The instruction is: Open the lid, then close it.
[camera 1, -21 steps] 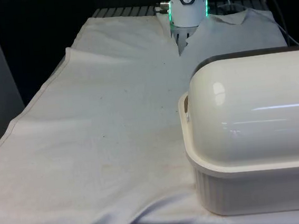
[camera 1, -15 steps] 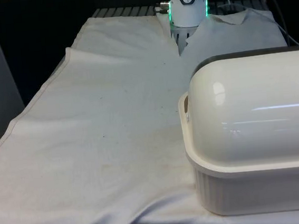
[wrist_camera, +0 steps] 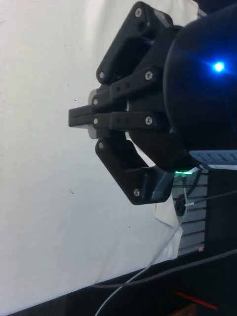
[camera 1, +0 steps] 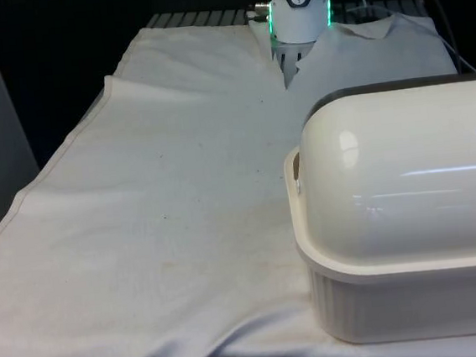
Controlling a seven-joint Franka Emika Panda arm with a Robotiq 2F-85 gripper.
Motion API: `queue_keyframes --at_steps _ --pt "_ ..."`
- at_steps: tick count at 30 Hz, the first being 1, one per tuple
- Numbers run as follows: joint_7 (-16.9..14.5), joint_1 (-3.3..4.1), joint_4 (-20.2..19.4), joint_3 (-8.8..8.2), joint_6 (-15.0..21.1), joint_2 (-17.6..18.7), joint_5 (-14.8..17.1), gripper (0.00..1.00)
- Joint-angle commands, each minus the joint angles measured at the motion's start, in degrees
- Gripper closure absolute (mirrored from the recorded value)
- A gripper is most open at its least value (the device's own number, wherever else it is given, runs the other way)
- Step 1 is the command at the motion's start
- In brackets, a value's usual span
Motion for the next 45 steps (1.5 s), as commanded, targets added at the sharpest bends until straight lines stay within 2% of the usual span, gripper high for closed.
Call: queue_keyframes --at_steps 1,6,7,13,16,17,23,25,26,27,32,33,34,41,42,45 --pt "-0.3 0.00 -0.7 0.06 0.6 -0.7 0.2 1.00" --pt "-1.0 0.06 -2.3 0.17 1.7 -1.9 0.2 1.00" --pt "-0.9 0.00 -1.6 0.17 0.6 -1.3 0.1 1.00" --pt "-1.8 0.06 -4.9 0.46 5.0 -3.2 0.6 1.00" --pt "-2.2 0.06 -5.7 0.57 6.5 -3.6 0.7 1.00" --pt "-2.1 0.00 -5.3 0.52 5.7 -3.2 0.3 1.00" --pt "-3.2 0.17 -7.7 0.97 10.1 -4.3 1.6 1.00" --pt "-3.4 0.17 -8.3 1.15 11.1 -4.5 1.8 1.00" --pt "-3.2 0.06 -7.5 1.03 9.8 -3.9 1.3 1.00" --pt "-3.7 0.17 -8.8 1.32 12.1 -4.6 2.1 1.00" --pt "-4.4 0.17 -10.1 1.83 14.5 -4.9 2.9 1.00" --pt "-4.1 0.06 -9.5 1.78 13.3 -4.4 2.3 1.00" --pt "-4.5 0.17 -10.3 1.95 15.0 -4.9 3.0 1.00" --pt "-5.7 0.23 -12.3 2.75 18.8 -4.9 4.4 1.00" --pt "-5.4 0.06 -11.7 2.69 17.7 -4.6 3.8 1.00" --pt "-6.3 0.17 -13.1 3.09 20.7 -4.7 5.2 1.00"
